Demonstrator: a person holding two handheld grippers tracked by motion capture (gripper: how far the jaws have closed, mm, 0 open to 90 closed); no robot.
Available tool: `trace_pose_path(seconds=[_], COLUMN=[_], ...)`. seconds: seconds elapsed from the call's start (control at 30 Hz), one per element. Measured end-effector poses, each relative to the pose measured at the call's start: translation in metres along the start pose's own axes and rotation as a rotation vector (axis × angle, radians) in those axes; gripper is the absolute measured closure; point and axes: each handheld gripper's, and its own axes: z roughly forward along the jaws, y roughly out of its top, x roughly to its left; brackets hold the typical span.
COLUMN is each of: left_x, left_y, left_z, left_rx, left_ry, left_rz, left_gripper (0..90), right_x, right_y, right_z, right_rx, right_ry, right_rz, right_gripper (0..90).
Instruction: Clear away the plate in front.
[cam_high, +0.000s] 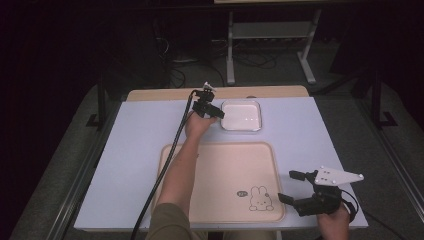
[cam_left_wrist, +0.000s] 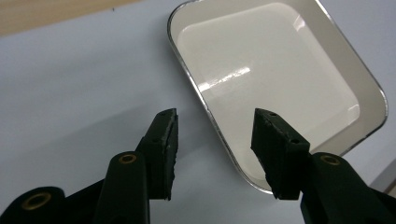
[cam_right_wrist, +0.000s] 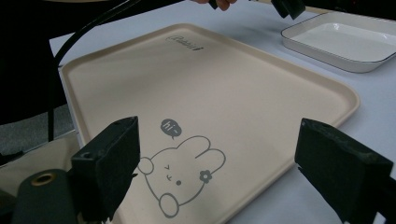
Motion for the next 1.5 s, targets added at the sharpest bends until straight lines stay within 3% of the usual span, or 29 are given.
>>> trace_pose_path(seconds=[0.1, 0.27, 0.7, 0.93, 1.1, 1.33, 1.5], left_x=[-0.002, -0.003, -0.004, -0.006, -0.005, -0.005, 0.0], left_y=[-0.001, -0.002, -0.004, -0.005, -0.007, -0.007, -0.008], left_z=[0.006, 0.011, 0.024, 0.028, 0.028, 0.021, 0.009], left_rx=[0.008, 0.015, 0.024, -0.023, -0.054, -0.079, -0.12], left_ry=[0.011, 0.02, -0.007, -0.021, -0.037, -0.032, -0.056], left_rz=[-0.014, -0.052, -0.134, -0.22, -0.274, -0.278, -0.309], left_gripper=[52.4, 62.2, 79.2, 87.8, 88.7, 88.9, 88.9], right_x=[0.0, 0.0, 0.001, 0.001, 0.001, 0.0, 0.0], right_y=[0.0, 0.0, 0.001, 0.001, 0.0, -0.001, -0.001], right_z=[0.0, 0.0, 0.0, -0.001, -0.003, -0.004, -0.004], right_rx=[-0.003, -0.005, -0.006, -0.014, -0.021, -0.026, -0.024], right_ry=[0.002, 0.003, 0.008, 0.011, 0.012, 0.014, 0.014], right_rz=[-0.001, -0.003, -0.008, -0.007, -0.005, 0.004, 0.006], right_gripper=[13.2, 13.2, 13.2, 13.2, 13.2, 13.2, 13.2])
